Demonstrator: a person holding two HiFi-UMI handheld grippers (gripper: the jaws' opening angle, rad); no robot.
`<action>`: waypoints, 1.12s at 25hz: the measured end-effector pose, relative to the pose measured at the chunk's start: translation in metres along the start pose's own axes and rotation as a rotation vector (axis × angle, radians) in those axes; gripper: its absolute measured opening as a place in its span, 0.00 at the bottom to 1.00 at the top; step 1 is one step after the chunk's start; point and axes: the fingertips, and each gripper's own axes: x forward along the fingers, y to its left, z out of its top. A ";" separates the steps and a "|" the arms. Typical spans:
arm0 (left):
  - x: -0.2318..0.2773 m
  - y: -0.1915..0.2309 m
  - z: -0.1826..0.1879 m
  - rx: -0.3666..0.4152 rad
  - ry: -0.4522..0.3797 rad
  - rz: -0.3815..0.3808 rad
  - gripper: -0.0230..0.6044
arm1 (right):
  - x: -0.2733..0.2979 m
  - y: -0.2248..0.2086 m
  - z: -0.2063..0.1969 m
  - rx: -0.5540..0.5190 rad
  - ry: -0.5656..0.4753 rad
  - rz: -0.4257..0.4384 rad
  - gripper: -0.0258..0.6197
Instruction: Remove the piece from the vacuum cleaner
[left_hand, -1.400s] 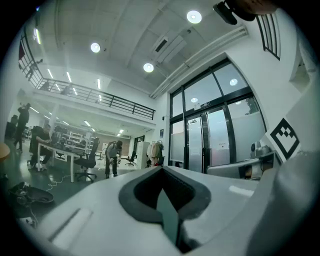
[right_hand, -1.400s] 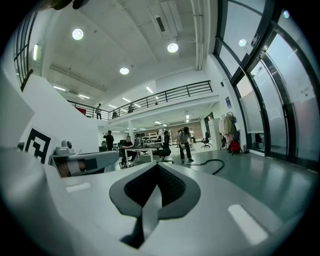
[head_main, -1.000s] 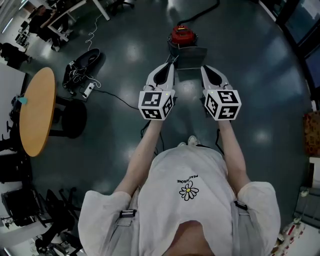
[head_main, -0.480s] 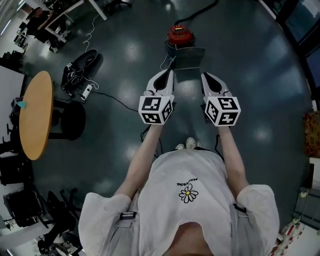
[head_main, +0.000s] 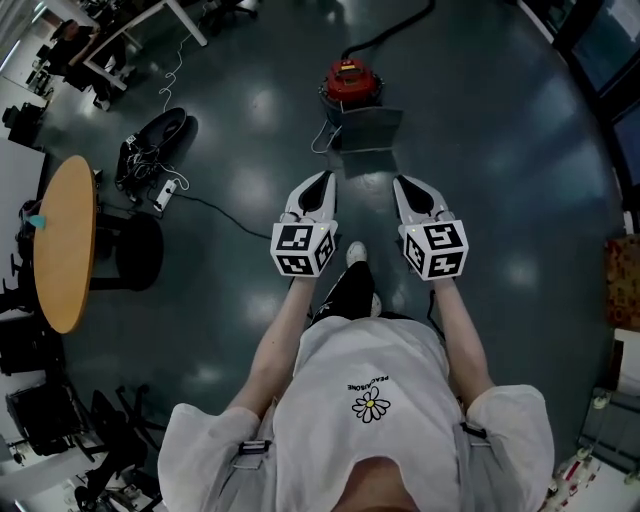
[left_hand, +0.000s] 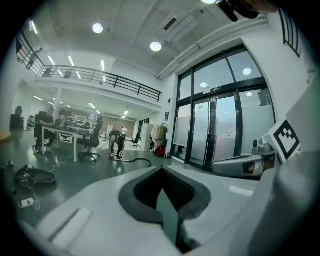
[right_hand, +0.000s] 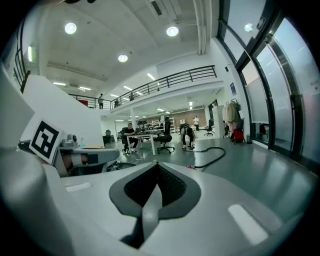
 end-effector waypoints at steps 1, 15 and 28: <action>0.010 0.004 -0.003 -0.010 0.007 0.002 0.04 | 0.009 -0.009 -0.003 -0.014 0.013 -0.002 0.08; 0.217 0.109 0.034 -0.074 0.014 0.028 0.04 | 0.198 -0.140 0.064 -0.031 0.068 -0.023 0.08; 0.364 0.158 0.035 -0.090 0.127 0.033 0.04 | 0.321 -0.235 0.081 -0.009 0.142 -0.003 0.08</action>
